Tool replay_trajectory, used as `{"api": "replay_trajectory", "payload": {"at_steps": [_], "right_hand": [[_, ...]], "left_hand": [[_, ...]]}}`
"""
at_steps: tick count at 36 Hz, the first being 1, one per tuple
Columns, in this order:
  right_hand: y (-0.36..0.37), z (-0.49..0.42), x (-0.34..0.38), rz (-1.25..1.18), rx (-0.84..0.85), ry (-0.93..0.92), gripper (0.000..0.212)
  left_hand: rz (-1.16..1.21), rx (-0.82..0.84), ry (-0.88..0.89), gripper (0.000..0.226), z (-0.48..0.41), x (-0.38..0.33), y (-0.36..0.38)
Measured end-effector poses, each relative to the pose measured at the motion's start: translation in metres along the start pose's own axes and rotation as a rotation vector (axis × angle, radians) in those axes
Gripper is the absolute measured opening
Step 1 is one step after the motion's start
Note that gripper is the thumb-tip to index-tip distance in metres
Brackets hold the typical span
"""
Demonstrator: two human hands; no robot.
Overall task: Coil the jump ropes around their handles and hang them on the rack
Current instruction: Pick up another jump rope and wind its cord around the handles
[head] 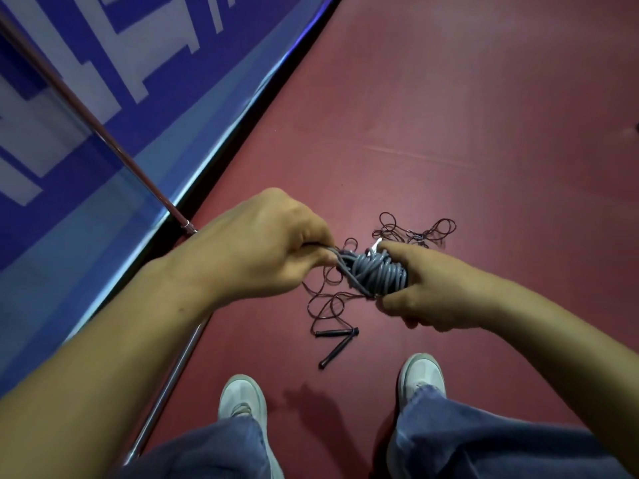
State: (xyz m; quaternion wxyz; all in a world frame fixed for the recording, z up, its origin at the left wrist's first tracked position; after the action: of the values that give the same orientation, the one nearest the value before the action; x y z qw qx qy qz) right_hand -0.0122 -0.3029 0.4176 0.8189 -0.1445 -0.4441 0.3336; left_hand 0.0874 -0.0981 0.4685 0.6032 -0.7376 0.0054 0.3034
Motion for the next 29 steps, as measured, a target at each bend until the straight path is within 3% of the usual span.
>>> {"api": "replay_trajectory", "payload": {"at_steps": [5, 12, 19, 24, 29], "right_hand": [[0.015, 0.009, 0.011, 0.113, 0.211, -0.06, 0.039], [0.024, 0.024, 0.037, -0.055, 0.275, -0.347, 0.035], [0.013, 0.03, 0.047, -0.494, 0.144, -0.497, 0.042], [0.01, 0.025, 0.04, -0.722, 0.089, -0.42, 0.019], [0.01, 0.023, 0.037, -0.874, 0.02, -0.42, 0.046]], "left_hand": [[0.063, 0.025, 0.018, 0.017, -0.003, -0.001, 0.003], [0.579, 0.092, -0.202, 0.009, 0.0, 0.009, 0.008], [1.041, 0.08, -0.282, 0.02, 0.005, 0.007, 0.025], [1.119, 0.12, -0.292, 0.034, 0.006, 0.002, 0.031], [1.16, 0.187, -0.315, 0.031, 0.008, -0.003, 0.029]]}}
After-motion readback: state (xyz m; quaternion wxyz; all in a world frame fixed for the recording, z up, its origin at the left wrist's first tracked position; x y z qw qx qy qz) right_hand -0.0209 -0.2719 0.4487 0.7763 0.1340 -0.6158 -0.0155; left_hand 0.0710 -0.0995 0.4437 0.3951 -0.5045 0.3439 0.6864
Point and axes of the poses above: each hand's wrist, its own z-axis away from the middle knuckle, its own y-axis out of the palm, x = y × z, the point moved 2 cm from there along -z, towards the middle knuckle, and after that the axes turned 4 degrees about x, right-handed, at the moved point
